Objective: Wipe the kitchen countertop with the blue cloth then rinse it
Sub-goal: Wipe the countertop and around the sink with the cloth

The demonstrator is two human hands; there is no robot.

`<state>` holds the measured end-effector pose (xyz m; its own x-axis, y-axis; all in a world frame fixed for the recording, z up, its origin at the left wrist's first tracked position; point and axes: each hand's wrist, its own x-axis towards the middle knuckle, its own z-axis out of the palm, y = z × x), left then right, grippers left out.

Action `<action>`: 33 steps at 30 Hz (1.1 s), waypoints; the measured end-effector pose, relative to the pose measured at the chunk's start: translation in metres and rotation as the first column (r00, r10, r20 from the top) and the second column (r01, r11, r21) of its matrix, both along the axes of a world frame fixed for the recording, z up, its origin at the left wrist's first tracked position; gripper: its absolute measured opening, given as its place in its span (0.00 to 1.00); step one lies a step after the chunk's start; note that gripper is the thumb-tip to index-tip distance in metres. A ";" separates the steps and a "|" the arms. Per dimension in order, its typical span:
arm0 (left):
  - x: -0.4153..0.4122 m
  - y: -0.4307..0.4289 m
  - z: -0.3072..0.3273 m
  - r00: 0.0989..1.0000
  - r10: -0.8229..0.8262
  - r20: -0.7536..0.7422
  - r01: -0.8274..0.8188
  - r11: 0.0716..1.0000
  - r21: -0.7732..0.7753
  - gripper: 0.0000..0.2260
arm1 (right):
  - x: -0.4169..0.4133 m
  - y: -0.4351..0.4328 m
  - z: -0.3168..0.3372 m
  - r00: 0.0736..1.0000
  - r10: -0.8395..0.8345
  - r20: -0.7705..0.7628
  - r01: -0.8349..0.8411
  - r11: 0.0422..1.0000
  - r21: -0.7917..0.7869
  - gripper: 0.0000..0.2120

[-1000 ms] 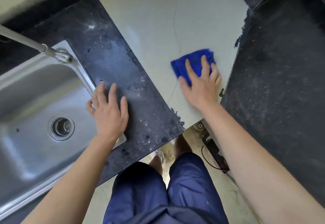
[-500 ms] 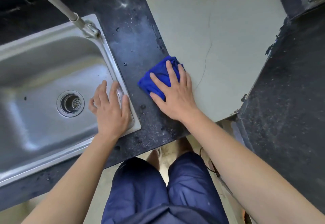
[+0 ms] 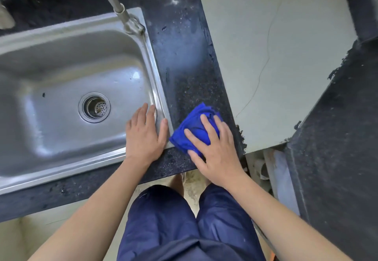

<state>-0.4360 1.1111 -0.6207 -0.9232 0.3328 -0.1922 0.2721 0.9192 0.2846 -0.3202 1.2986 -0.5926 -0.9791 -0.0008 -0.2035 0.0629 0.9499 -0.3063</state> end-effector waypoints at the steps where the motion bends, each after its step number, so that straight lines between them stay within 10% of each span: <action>1: 0.000 0.000 0.001 1.000 0.001 0.005 -0.001 1.000 -0.001 0.27 | 0.012 0.000 0.000 1.000 0.011 0.022 -0.011 1.000 0.000 0.25; 13: -0.001 -0.001 0.002 0.998 0.030 0.052 -0.032 0.998 0.050 0.26 | -0.217 0.003 0.004 0.992 -0.038 0.118 0.026 0.995 0.094 0.28; 24: 0.000 0.000 0.003 0.999 0.036 0.010 -0.037 0.994 0.099 0.22 | 0.028 0.002 -0.001 0.996 0.079 0.033 -0.080 0.997 0.007 0.26; 33: -0.001 -0.001 -0.002 1.000 0.030 -0.004 -0.030 0.995 0.097 0.22 | -0.103 0.004 -0.001 0.983 -0.161 0.091 0.153 0.984 0.092 0.29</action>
<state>-0.4370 1.1105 -0.6222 -0.9339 0.3217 -0.1558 0.2465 0.8953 0.3710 -0.4235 1.3027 -0.5936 -0.9409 0.1726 -0.2913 0.2390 0.9480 -0.2103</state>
